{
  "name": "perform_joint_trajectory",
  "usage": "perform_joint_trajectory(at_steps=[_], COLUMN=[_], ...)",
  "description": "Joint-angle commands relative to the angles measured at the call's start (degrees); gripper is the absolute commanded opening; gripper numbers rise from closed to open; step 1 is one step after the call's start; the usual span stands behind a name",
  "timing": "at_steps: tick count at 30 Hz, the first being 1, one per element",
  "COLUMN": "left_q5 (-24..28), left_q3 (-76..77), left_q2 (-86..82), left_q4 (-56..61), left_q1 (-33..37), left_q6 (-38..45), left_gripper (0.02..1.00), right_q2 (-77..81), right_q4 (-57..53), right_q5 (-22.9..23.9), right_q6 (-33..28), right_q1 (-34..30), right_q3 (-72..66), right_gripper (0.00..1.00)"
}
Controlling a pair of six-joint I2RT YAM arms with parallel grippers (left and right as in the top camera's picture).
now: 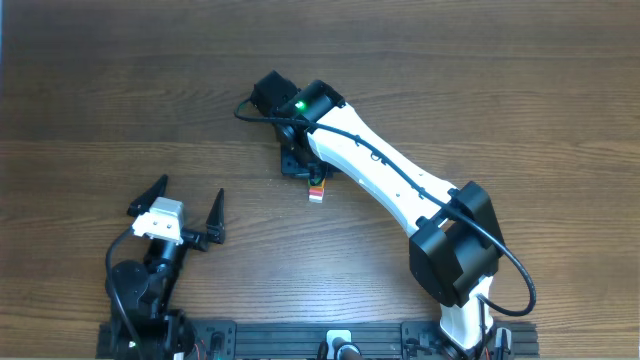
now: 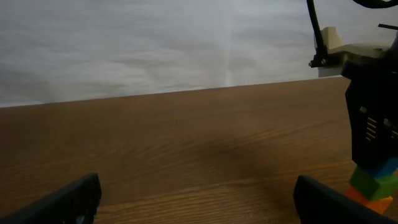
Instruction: Stack Cubes
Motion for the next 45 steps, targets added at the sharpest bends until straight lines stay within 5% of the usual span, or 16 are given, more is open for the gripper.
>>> perform_joint_trajectory(at_steps=[1, 13, 21, 27, 32, 45], left_q5=[0.6, 0.5, 0.6, 0.5, 0.5, 0.6], left_q3=[-0.3, -0.3, -0.3, -0.3, -0.3, -0.3], left_q2=[-0.4, -0.4, -0.4, -0.4, -0.4, -0.4], left_q4=[0.0, 0.0, 0.0, 0.0, 0.0, 0.0], left_q1=[0.2, 0.2, 0.2, 0.2, 0.2, 0.2], left_q6=[0.6, 0.6, 0.6, 0.6, 0.6, 0.6], left_gripper=[1.0, 0.998, 0.998, 1.0, 1.0, 1.0], right_q2=[0.5, 0.5, 0.4, -2.2, -8.5, -39.2], right_q4=[-0.1, -0.1, 0.7, 1.9, 1.0, -0.3], right_q5=[1.0, 0.9, 0.7, 1.8, 10.8, 13.4], right_q6=[-0.1, -0.2, -2.1, -9.6, -15.6, -29.1], right_q1=[-0.3, -0.3, -0.7, -1.6, -3.3, -23.6], right_q3=[1.0, 1.0, 1.2, 5.6, 9.9, -3.5], right_gripper=[0.213, 0.461, 0.991, 0.993, 0.993, 0.991])
